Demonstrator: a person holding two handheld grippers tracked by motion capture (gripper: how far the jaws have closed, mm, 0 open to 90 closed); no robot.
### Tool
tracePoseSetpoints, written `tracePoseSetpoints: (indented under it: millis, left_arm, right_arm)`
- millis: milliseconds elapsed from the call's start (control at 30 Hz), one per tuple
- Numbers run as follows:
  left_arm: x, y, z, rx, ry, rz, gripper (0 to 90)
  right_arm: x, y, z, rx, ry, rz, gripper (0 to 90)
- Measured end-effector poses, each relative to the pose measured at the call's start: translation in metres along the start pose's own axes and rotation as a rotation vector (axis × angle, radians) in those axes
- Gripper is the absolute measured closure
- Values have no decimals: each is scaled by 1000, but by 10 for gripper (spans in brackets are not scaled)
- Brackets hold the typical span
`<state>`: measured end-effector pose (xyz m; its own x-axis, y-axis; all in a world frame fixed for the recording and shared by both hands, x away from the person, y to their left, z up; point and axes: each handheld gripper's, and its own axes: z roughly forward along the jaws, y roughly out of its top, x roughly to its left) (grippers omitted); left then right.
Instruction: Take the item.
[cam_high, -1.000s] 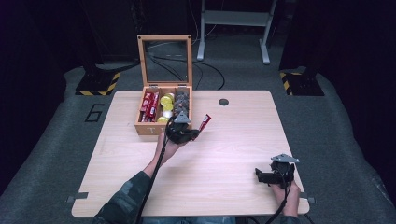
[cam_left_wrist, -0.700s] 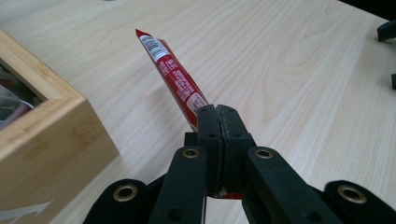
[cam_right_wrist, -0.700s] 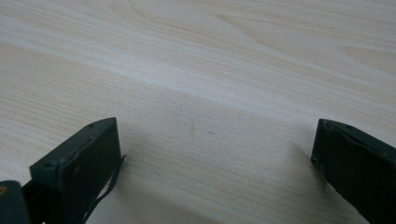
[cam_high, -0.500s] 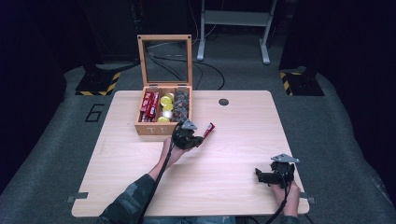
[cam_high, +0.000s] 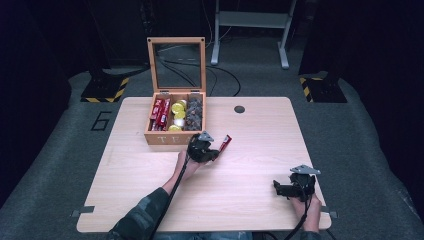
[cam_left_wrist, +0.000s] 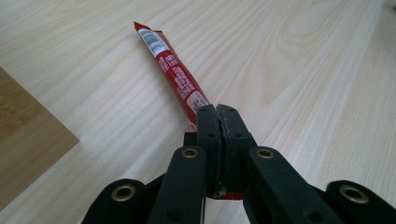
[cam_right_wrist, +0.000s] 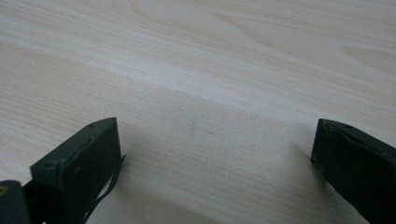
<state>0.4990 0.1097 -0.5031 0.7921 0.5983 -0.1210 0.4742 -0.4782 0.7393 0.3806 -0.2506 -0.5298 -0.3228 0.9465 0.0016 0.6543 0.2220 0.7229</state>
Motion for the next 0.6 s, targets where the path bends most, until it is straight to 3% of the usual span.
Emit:
tracePoseSetpoints:
  millis: [267, 333, 467, 600]
  left_arm:
    - [3, -4, 4, 14, 10, -24, 864]
    - [3, -4, 5, 17, 15, -14, 839]
    - [2, -3, 3, 7, 11, -39, 699]
    - [-2, -2, -3, 9, 25, -39, 502]
  right_arm:
    - [0, 0, 0, 0, 0, -1, 8]
    - [0, 0, 0, 0, 0, -1, 9]
    - [0, 0, 0, 0, 1, 0, 8]
    - [0, 0, 0, 0, 0, -1, 8]
